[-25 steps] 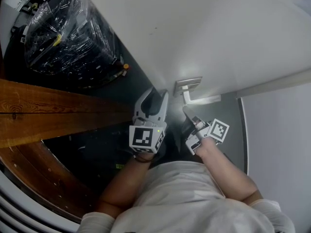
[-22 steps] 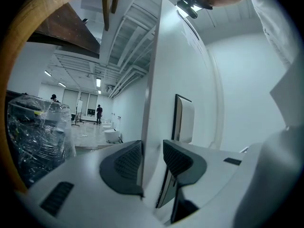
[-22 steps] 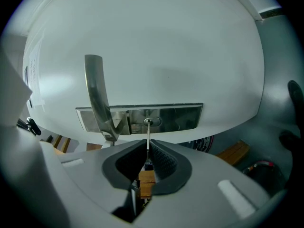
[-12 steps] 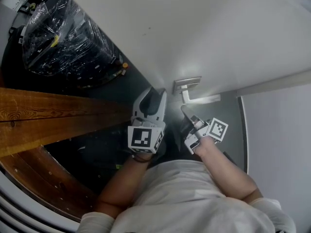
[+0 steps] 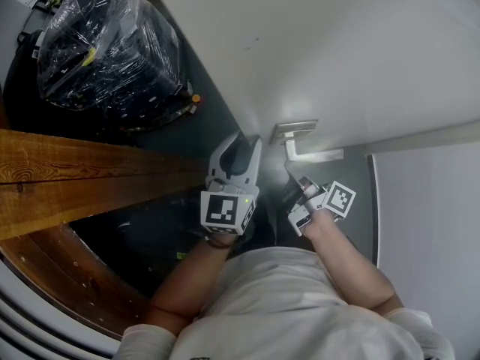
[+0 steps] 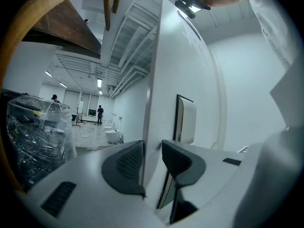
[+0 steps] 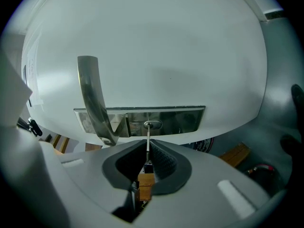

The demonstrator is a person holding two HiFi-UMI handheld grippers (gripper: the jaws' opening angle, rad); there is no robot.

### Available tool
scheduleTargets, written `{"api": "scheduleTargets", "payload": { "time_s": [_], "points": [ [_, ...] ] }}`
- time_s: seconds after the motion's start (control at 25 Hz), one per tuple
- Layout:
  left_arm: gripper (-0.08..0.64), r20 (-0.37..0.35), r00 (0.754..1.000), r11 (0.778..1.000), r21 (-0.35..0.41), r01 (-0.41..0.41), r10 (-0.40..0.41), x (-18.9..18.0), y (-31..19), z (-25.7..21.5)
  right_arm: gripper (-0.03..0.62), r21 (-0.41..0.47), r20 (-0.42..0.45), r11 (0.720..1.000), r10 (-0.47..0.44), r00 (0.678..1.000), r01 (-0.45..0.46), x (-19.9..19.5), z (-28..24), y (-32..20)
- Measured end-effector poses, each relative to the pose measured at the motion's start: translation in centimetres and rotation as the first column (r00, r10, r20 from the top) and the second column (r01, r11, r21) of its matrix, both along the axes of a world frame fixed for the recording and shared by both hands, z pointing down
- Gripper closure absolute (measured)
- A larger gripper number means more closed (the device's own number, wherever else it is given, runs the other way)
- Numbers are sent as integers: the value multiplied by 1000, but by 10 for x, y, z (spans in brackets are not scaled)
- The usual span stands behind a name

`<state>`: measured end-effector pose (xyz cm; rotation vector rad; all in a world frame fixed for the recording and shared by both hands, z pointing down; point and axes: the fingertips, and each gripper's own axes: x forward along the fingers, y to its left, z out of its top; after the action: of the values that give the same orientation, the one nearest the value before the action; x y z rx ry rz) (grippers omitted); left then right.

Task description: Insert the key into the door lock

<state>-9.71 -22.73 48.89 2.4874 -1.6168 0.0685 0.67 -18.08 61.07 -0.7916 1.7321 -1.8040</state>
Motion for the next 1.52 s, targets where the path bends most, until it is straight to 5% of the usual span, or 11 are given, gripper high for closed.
{"api": "scheduleTargets", "payload": {
  "time_s": [0.64, 1.12, 1.52],
  "points": [
    [434, -14, 1000, 1000, -5, -8, 7, 0, 3, -1, 565, 36, 4, 999, 10, 1000, -10, -4, 1, -13],
    [434, 0, 1000, 999, -46, -14, 14, -14, 32, 7, 560, 98, -158, 992, -58, 986, 75, 10, -13, 21],
    [436, -25, 998, 998, -28, -59, 58, -5, 70, -31, 589, 283, -387, 945, -43, 921, 164, 13, -82, 45]
  ]
}}
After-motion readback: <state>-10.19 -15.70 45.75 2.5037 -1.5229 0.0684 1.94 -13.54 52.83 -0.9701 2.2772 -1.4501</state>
